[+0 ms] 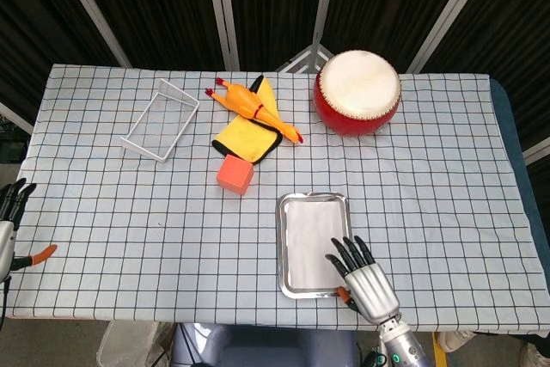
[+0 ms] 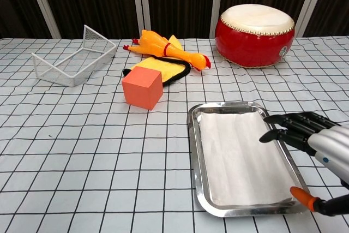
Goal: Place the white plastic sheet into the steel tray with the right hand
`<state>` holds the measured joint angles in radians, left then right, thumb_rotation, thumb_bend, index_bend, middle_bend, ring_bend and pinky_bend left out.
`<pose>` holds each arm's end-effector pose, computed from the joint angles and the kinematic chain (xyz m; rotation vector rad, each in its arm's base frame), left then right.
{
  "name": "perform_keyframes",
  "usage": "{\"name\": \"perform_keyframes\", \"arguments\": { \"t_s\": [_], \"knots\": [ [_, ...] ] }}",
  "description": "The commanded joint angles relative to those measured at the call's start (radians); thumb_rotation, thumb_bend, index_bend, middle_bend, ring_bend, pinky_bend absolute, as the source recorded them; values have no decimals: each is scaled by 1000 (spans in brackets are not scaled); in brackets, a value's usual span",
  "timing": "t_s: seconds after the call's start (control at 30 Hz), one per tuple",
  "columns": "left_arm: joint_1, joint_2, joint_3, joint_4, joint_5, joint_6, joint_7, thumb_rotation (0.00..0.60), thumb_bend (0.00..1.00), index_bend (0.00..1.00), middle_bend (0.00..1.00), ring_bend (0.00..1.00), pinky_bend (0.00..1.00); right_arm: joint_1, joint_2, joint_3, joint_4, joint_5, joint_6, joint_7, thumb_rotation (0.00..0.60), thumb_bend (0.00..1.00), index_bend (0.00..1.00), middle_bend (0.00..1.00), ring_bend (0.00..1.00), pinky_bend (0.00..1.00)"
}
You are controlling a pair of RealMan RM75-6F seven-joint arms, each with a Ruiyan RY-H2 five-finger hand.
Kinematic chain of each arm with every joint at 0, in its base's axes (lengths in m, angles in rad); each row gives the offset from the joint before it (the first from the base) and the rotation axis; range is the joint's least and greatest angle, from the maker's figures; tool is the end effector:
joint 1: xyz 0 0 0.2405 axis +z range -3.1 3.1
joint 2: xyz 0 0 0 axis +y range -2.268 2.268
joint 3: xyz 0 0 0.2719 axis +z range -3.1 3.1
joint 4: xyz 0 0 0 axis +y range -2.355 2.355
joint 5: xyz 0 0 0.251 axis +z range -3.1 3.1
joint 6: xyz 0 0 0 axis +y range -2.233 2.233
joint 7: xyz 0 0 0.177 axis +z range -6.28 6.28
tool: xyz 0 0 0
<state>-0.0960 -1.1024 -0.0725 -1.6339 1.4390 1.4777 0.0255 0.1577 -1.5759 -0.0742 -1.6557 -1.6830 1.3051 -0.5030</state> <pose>-0.3431 0.2276 0.1385 -1.3367 -0.8964 -0.8837 -0.2001 -0.1811 -0.0672 1.8363 -0.8575 0.9719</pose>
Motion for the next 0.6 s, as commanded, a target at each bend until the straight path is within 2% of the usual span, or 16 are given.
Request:
{"name": "perform_keyframes", "arguments": {
  "t_s": [0.03,0.23,0.4,0.47,0.53,0.6],
  "knots": [
    [0,-1,1,0,0,0,0,600,0,0,0,0,0,-10,8,-17,-23,-20,16,-35,600,405,164,54,0,0],
    [1,1,0,0,0,1,-6,600,0,0,0,0,0,-30,72,-15,-57,-35,78,-24,600,400,164,54,0,0],
    [1,0,3,5,8,3,-7,600,0,0,0,0,0,-60,202,25,-66,3,168,48,600,400,161,52,0,0],
    [1,-1,4,6,11,4,-6,600,0,0,0,0,0,-71,243,43,-60,27,194,63,600,399,121,33,0,0],
    [2,-3,7,8,21,10,-1,600,0,0,0,0,0,-89,297,71,-32,63,234,75,600,398,31,5,0,0],
    [5,-8,8,13,31,23,12,600,0,0,0,0,0,-111,350,103,14,118,268,64,600,393,0,0,0,0]
  ]
}}
